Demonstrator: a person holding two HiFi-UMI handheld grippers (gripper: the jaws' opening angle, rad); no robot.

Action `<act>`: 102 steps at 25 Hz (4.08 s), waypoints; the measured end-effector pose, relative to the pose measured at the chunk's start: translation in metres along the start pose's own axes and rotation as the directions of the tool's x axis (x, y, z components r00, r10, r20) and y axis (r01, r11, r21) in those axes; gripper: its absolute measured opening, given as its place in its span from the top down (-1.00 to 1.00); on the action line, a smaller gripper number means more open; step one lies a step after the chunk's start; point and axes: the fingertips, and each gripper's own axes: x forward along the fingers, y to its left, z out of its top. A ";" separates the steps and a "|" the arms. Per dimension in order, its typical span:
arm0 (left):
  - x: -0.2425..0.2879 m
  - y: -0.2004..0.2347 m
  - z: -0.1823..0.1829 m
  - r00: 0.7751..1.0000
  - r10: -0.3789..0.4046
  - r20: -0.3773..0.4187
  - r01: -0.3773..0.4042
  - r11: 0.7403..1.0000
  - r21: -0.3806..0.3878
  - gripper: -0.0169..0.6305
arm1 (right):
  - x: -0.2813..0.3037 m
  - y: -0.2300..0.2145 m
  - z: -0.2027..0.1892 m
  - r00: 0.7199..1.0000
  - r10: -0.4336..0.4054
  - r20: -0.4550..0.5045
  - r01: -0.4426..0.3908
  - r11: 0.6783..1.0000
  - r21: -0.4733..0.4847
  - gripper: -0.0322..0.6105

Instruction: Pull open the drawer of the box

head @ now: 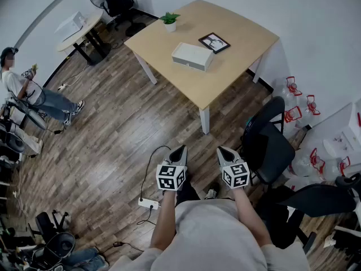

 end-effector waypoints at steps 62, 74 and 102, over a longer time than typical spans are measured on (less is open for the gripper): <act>0.247 0.239 0.160 0.970 -0.205 -0.127 0.212 0.976 0.044 0.79 | 0.299 -0.102 0.189 0.977 -0.183 0.107 0.162 0.970 0.180 0.89; 0.335 0.236 0.205 0.987 -0.111 -0.120 0.119 0.991 0.057 0.79 | 0.372 -0.174 0.238 0.996 -0.065 0.052 0.062 0.996 0.065 0.89; 0.400 0.235 0.183 0.983 0.048 -0.178 -0.049 0.999 -0.001 0.78 | 0.430 -0.228 0.237 0.994 0.081 -0.069 -0.079 0.997 0.019 0.89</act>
